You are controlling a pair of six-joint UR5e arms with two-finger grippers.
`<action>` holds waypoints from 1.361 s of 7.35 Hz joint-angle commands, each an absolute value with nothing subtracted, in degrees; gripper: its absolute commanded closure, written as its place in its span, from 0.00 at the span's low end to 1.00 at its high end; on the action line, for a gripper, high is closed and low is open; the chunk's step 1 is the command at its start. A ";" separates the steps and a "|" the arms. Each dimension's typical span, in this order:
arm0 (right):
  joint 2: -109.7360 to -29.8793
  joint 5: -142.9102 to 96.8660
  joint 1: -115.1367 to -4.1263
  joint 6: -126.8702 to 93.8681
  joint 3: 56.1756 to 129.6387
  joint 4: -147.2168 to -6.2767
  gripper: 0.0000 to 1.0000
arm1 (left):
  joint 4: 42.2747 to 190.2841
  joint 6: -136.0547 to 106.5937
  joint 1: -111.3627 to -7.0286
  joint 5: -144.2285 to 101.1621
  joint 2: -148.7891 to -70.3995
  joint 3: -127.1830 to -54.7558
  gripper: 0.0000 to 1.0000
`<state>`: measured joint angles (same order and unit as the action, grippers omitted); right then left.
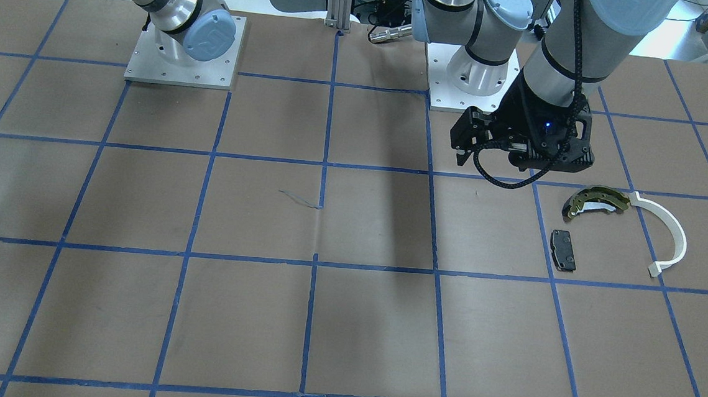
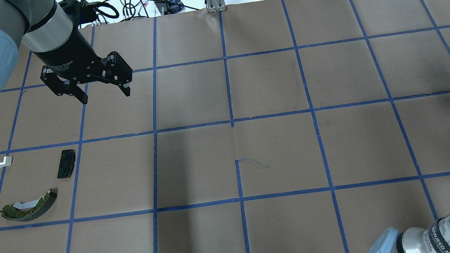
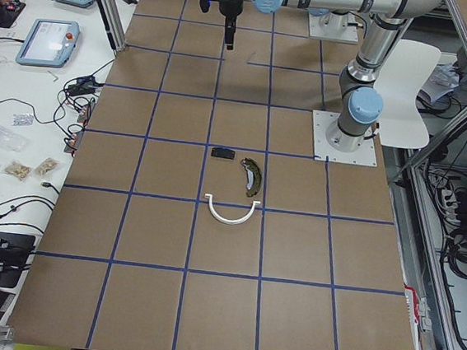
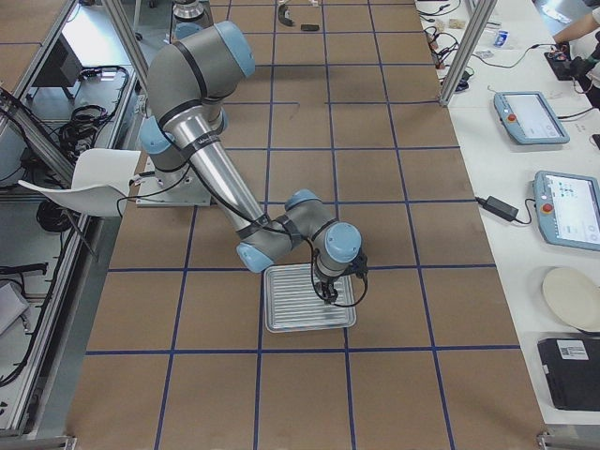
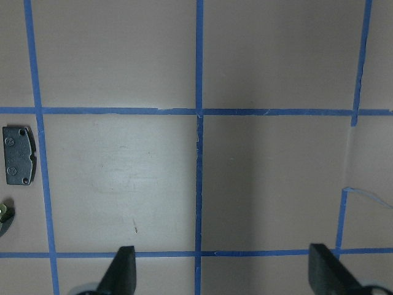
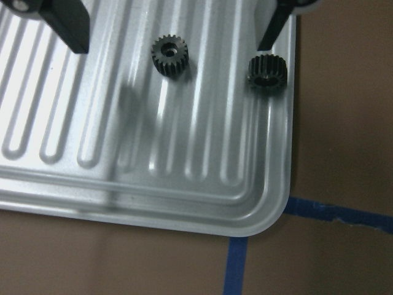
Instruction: Place bearing gear from tray to pile
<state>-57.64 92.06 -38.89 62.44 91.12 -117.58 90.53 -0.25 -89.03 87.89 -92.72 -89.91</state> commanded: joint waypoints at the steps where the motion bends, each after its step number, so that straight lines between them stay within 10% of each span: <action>1: -57.30 92.89 -38.76 62.58 91.23 -117.16 0.32 | 90.44 -0.18 -89.03 87.89 -92.72 -89.91 0.00; 5: -55.99 92.64 -38.76 62.93 91.49 -119.17 0.38 | 89.92 -0.27 -89.03 87.80 -92.81 -90.00 0.00; 7: -55.99 92.81 -38.76 63.02 91.49 -119.36 0.73 | 89.91 -0.79 -89.03 87.71 -92.90 -90.00 0.00; 10: -56.77 94.04 -38.76 62.84 90.97 -118.22 0.93 | 87.38 -0.36 -89.03 87.80 -93.34 -90.00 0.00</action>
